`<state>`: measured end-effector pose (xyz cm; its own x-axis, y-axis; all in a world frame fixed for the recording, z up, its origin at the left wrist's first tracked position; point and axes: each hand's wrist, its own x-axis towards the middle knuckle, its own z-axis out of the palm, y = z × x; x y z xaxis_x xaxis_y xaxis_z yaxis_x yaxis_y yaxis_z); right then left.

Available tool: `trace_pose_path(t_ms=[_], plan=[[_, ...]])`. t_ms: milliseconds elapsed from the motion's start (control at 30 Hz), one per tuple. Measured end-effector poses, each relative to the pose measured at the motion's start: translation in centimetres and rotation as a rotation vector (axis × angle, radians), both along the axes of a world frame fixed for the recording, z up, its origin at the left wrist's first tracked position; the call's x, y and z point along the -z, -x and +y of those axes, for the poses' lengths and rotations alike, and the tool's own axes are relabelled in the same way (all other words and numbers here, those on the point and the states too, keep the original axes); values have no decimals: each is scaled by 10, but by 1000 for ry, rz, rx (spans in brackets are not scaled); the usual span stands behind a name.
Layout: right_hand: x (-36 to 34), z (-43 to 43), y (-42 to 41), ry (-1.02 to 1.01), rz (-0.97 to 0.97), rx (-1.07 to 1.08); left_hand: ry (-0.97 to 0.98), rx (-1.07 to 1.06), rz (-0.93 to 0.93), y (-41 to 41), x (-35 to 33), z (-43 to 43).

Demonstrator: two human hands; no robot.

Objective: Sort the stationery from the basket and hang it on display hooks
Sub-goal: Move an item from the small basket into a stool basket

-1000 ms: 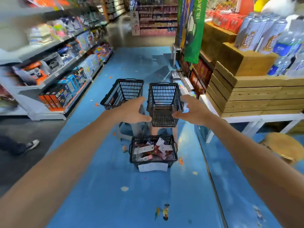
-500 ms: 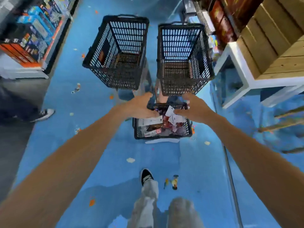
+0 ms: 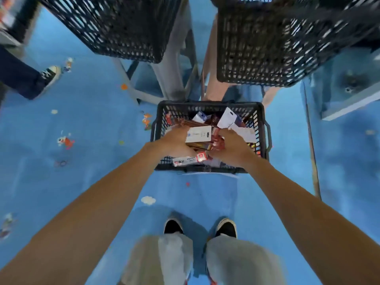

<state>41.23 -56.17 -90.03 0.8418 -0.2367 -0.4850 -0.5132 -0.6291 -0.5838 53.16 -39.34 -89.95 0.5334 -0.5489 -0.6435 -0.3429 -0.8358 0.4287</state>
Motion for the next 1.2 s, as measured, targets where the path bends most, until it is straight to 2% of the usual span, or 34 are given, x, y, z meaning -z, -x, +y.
trace_pose_path(t_ms=[100,167,267,367,500,600,667,733,900,1000,1067,1200], plan=[[102,-16,-19,130,-16,-75,-63,22,-122,-11,91,-8],[146,-19,-35,221,-51,-107,-55,45,-238,-22,143,-12],[179,-18,-57,337,-78,-183,-111,82,-358,-32,191,-12],[204,-24,-79,368,-8,-279,-170,100,-372,-46,226,-8],[205,-29,-103,385,-45,-379,-100,159,-367,-67,249,-2],[193,-39,-106,311,-231,-282,40,192,-323,-76,249,4],[188,-46,-104,249,-417,-150,146,120,-191,-78,241,7],[186,-48,-100,182,-496,-90,228,67,-113,-77,237,7],[187,-57,-99,45,-615,3,364,83,-225,-78,240,6],[188,-67,-104,51,-699,182,456,0,-302,-79,234,4],[195,-69,-101,182,-556,174,517,-100,-323,-79,230,7],[221,-56,-94,479,-111,-147,533,-213,-384,-83,232,17]])
